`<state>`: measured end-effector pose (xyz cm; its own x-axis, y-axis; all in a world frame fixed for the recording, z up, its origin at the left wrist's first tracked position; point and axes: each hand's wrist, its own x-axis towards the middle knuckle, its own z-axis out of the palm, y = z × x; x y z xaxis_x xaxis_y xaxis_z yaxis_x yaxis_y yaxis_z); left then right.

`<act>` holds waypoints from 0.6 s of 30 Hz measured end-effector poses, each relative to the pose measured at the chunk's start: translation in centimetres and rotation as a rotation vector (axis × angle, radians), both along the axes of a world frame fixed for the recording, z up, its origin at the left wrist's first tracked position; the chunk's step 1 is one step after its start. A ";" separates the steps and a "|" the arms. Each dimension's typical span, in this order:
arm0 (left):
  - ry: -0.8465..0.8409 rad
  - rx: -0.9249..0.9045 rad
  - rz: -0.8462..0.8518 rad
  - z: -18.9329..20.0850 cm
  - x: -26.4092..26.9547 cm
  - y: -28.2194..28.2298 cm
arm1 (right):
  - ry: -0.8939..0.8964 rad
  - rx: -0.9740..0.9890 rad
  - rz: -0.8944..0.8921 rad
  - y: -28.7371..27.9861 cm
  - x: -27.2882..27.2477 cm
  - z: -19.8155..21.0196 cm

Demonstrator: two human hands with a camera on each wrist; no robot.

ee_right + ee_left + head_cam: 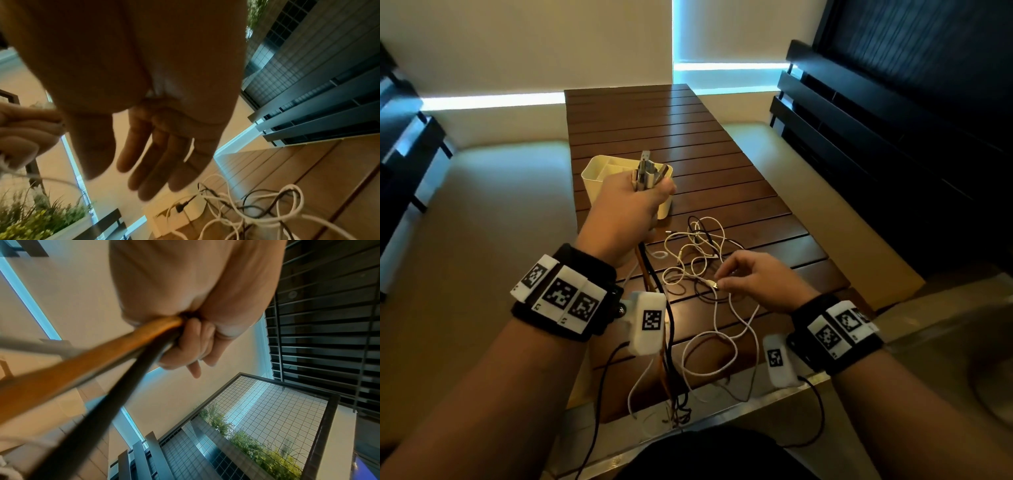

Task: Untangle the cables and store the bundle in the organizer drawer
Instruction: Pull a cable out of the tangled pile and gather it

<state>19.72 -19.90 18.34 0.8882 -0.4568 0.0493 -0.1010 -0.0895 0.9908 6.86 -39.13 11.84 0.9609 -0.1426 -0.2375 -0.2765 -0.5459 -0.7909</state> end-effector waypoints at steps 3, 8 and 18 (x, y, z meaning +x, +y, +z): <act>0.049 -0.096 -0.070 -0.3 -1.5 -0.5 | -0.084 0.294 -0.019 1.7 0.6 -0.4; 0.086 -0.171 -0.201 -1.2 -3.4 -1.5 | 0.374 0.457 0.414 4.4 1.3 0.2; 0.163 -0.180 -0.148 -1.7 -3.4 -0.6 | 0.286 0.438 0.001 -0.5 1.8 -6.5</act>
<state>16.30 -20.53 16.64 0.8154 -0.5788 0.0031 0.0623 0.0931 0.9937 8.62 -39.59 5.35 0.8490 0.0297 -0.5276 -0.5144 -0.1815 -0.8381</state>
